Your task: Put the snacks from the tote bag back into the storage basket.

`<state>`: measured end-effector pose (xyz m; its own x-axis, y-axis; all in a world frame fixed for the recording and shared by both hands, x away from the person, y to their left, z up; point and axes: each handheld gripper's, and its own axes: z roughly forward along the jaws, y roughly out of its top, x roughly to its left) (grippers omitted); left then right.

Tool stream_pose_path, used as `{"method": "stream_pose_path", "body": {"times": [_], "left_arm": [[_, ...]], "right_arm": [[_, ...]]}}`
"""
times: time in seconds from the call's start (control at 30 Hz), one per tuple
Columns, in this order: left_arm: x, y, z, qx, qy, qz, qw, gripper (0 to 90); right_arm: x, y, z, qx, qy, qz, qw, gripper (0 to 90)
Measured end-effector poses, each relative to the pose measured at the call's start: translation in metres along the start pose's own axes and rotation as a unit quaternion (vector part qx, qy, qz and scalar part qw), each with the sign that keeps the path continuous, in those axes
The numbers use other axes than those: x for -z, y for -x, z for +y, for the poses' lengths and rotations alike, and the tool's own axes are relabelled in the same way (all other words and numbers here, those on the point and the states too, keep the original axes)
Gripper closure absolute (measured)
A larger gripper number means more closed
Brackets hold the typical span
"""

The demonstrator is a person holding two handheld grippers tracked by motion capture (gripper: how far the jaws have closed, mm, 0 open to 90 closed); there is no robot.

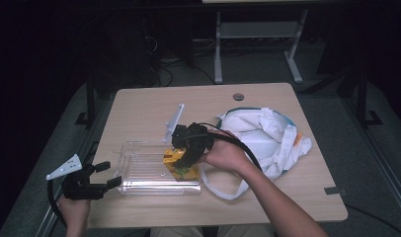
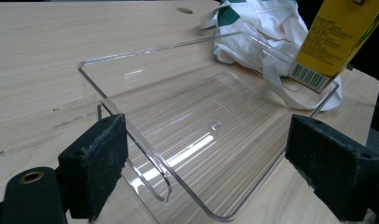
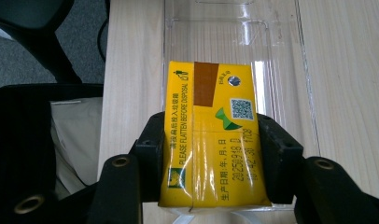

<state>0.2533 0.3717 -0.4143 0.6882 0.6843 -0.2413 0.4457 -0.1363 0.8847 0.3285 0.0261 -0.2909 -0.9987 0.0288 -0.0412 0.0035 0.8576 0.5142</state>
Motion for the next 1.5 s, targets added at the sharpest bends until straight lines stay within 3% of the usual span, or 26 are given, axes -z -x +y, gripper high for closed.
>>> {"method": "stream_pose_path", "body": {"times": [1.5], "left_arm": [[0.000, 0.001, 0.001, -0.002, 0.002, -0.001, 1.0000, 12.8]], "right_arm": [[-0.033, 0.008, -0.007, -0.009, -0.022, 0.004, 0.9997, 50.8]]}}
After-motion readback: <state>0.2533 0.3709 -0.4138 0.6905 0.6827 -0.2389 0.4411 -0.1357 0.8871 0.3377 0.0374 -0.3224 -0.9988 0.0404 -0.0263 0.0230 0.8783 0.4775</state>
